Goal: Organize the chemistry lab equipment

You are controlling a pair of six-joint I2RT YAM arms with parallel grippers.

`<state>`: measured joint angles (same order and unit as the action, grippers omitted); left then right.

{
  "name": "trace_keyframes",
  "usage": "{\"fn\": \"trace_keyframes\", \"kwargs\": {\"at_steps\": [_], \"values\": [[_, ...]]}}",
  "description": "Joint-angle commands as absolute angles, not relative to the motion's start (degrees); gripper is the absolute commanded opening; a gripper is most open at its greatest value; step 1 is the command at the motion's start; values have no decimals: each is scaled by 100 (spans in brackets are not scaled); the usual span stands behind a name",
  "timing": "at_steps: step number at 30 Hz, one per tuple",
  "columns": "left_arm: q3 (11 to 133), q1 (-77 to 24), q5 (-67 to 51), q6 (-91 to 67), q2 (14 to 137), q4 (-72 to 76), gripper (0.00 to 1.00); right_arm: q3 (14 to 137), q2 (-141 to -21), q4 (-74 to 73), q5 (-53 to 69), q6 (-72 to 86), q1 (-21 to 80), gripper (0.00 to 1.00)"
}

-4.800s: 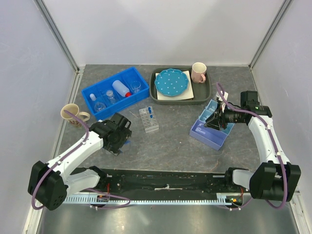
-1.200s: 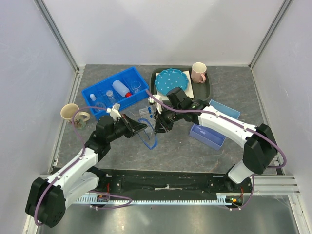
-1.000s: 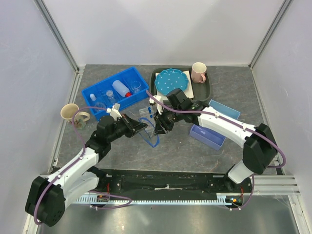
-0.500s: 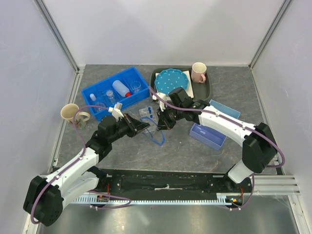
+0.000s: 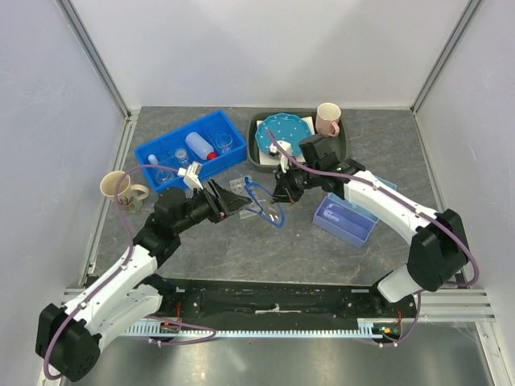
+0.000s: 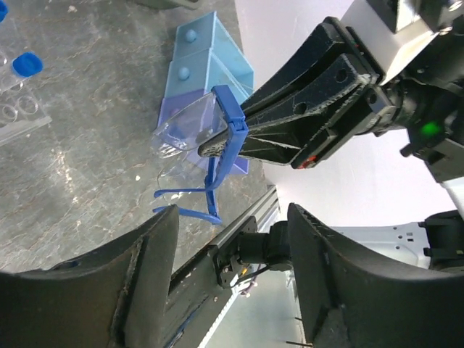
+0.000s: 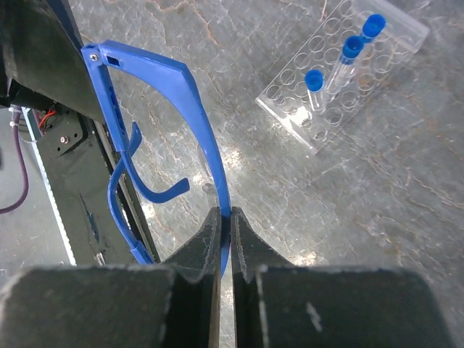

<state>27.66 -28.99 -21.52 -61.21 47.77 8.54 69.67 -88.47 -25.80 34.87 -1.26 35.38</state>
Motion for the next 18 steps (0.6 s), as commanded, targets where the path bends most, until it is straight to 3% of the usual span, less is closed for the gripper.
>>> {"fn": "trace_keyframes", "kwargs": {"at_steps": [1,8,12,18], "values": [[3453,-2909,-2311,-5302,4456,274,71,6829,-8280,-2583,3779,-588,3279,5],[5096,-2874,-1838,-3193,4377,-2071,87,7057,-7569,-3699,2735,-2203,2586,5],[5790,-2857,-1267,-2085,4657,-3013,91,7224,-7269,-4515,2137,-2994,1970,5],[5504,-2856,148,-985,4702,-3384,98,7576,-7251,-5527,970,-4349,1117,5]]}}
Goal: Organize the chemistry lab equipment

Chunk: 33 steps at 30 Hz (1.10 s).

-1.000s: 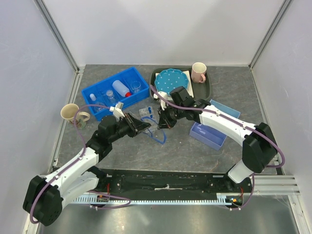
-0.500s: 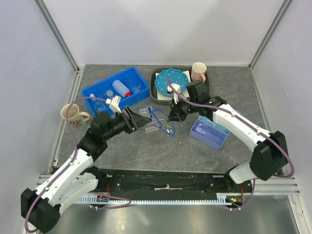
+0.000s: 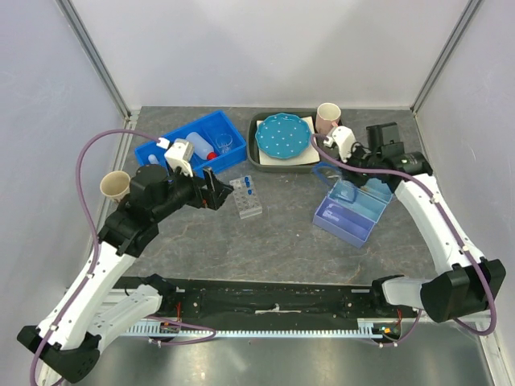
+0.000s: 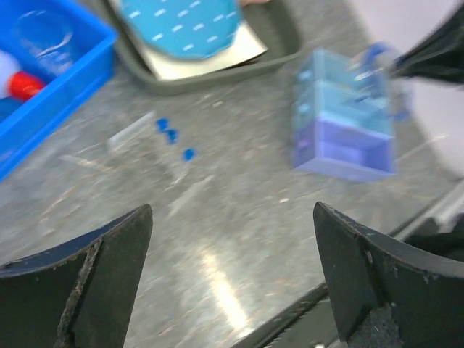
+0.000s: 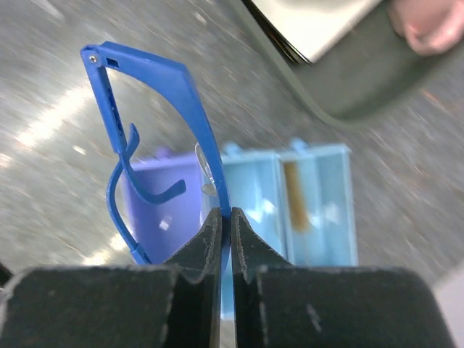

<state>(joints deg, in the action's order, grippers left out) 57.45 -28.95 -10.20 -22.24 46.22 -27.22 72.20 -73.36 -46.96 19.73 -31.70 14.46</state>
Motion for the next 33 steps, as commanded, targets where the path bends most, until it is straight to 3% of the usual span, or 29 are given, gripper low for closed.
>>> {"fn": "trace_keyframes", "kwargs": {"at_steps": [1,8,17,33], "values": [[5406,-2856,297,-819,4624,-3358,98,7594,-7277,-5589,828,-4673,1038,5],[4466,-2856,625,-598,4202,-2962,99,7699,-7838,-5915,404,-5282,642,6],[4395,-2856,545,-580,3920,-2927,99,8033,-8806,-6135,395,-5133,545,6],[4368,-2856,492,-580,3841,-2909,98,7848,-9386,-5968,299,-5001,387,10]]}}
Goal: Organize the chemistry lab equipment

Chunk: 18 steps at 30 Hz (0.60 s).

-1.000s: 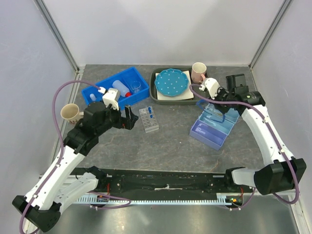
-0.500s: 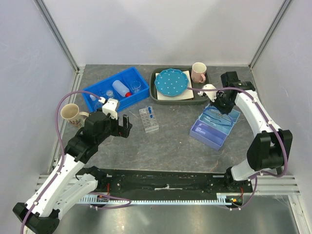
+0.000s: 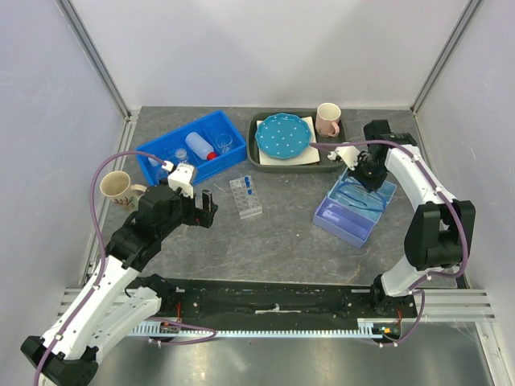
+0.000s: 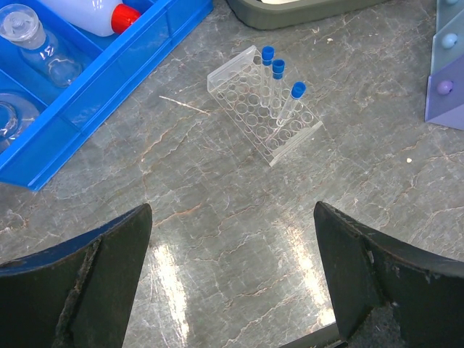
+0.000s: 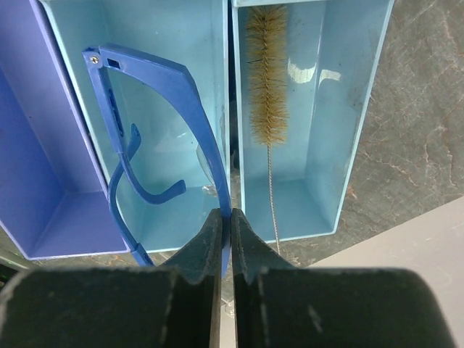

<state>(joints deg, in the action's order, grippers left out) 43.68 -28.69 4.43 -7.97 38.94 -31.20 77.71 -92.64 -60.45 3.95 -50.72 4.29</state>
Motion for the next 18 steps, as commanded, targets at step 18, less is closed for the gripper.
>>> {"fn": "trace_keyframes", "kwargs": {"at_steps": [18], "values": [[4351,-2856,448,-571,3832,-2918,98,8287,-9387,-6319,492,-4887,387,34]]}}
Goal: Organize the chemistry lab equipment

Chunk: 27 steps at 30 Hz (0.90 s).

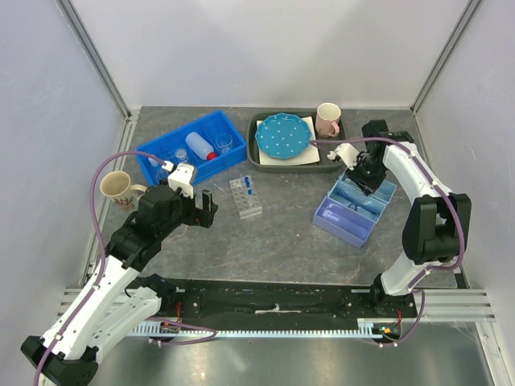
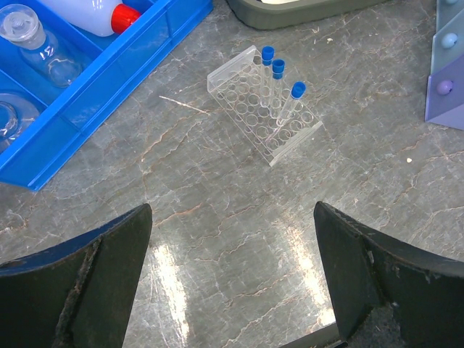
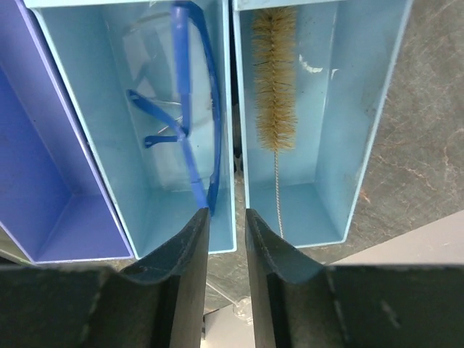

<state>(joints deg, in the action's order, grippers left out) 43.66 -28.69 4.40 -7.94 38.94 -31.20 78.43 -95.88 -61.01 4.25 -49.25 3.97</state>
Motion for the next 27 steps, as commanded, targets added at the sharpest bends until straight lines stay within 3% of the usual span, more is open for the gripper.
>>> {"fn": "trace_keyframes", "kwargs": {"at_steps": [1,8,15,22,27], "values": [[4359,-2856,457,-571,3841,-2918,99,8332,-9256,-6372,501,-4904,387,34],[4359,-2856,466,-571,3823,-2918,98,8368,-8456,-6951,632,-5552,27,46],[4342,-2856,483,-571,3841,-2918,99,7894,-7999,-7962,976,-7492,-1475,54],[4324,-2856,492,-571,3911,-2909,98,6795,-8006,-7367,747,-9385,-3214,60],[4324,-2856,492,-554,3999,-2909,99,6031,-8060,-6619,616,-10800,-3674,61]]}}
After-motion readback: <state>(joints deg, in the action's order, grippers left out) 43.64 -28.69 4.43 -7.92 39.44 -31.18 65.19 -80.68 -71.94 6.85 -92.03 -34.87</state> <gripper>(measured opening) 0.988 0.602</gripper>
